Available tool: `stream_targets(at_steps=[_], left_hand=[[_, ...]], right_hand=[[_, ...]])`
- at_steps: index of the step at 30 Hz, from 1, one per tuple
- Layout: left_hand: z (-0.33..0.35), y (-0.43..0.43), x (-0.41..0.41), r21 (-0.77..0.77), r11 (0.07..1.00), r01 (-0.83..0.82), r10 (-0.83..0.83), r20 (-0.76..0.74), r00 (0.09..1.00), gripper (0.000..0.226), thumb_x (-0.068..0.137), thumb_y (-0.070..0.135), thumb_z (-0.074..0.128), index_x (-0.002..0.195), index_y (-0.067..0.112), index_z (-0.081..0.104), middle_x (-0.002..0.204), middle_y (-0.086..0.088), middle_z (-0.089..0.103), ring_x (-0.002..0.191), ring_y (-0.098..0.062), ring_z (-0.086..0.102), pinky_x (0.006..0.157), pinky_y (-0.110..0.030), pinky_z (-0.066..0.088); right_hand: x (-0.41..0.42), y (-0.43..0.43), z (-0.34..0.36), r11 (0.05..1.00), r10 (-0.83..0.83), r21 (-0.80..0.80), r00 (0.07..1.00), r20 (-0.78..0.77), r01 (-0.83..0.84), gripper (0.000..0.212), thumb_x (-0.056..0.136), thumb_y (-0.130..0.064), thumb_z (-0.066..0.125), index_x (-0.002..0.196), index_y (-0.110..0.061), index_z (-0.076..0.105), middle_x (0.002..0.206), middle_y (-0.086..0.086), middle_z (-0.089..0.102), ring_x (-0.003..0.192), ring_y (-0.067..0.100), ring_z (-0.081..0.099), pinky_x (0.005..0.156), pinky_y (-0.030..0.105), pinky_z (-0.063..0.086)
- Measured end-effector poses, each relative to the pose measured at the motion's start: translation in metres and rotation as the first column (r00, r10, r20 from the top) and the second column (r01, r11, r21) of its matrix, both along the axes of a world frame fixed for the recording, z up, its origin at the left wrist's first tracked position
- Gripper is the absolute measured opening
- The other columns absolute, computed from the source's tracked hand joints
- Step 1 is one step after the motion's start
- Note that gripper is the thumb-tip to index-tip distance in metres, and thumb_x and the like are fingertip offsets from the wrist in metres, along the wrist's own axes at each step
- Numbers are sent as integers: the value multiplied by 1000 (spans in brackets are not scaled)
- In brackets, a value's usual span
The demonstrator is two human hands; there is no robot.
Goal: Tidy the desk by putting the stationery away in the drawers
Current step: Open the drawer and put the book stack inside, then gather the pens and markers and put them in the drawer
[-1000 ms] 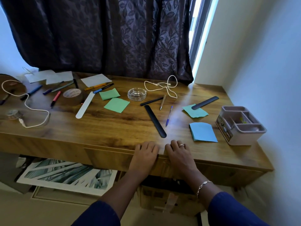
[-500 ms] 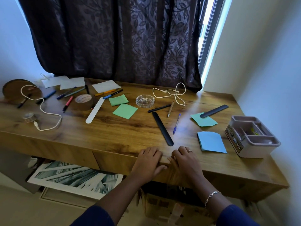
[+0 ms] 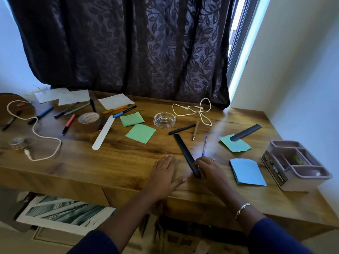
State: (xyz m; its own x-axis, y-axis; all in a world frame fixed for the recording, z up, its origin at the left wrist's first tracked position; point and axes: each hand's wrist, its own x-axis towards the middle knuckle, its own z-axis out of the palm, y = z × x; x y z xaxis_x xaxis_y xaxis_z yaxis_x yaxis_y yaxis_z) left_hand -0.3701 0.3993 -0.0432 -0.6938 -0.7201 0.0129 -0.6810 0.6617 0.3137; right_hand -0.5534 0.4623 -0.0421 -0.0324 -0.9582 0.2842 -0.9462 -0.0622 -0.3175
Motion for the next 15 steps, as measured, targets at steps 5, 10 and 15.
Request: stream_targets(at_steps=[5,10,15], left_hand=[[2,-53,-17,-10,998,55,-55,2,998,72,91,59,34,147,17,18,157,-3,10,145,-17,3,118,-34,3],[0,-97,-33,14,993,121,-120,-18,993,73,90,59,38,147,16,20,157,-4,13,145,-18,7,118,-35,9],[4,-127,-45,44,980,196,-194,-51,980,73,90,55,40,147,15,19,156,-4,14,145,-19,6,118,-35,8]], right_hand=[[-37,-34,11,996,-42,74,989,-143,53,42,86,5,49,120,-15,62,131,2,57,121,20,54,100,33,46],[-69,-65,14,976,4,216,983,-183,36,40,85,-9,62,123,-21,60,137,-2,52,127,15,49,104,30,40],[-77,-80,14,961,22,273,970,-244,47,32,85,-14,63,116,-20,63,135,-2,50,126,15,46,103,26,41]])
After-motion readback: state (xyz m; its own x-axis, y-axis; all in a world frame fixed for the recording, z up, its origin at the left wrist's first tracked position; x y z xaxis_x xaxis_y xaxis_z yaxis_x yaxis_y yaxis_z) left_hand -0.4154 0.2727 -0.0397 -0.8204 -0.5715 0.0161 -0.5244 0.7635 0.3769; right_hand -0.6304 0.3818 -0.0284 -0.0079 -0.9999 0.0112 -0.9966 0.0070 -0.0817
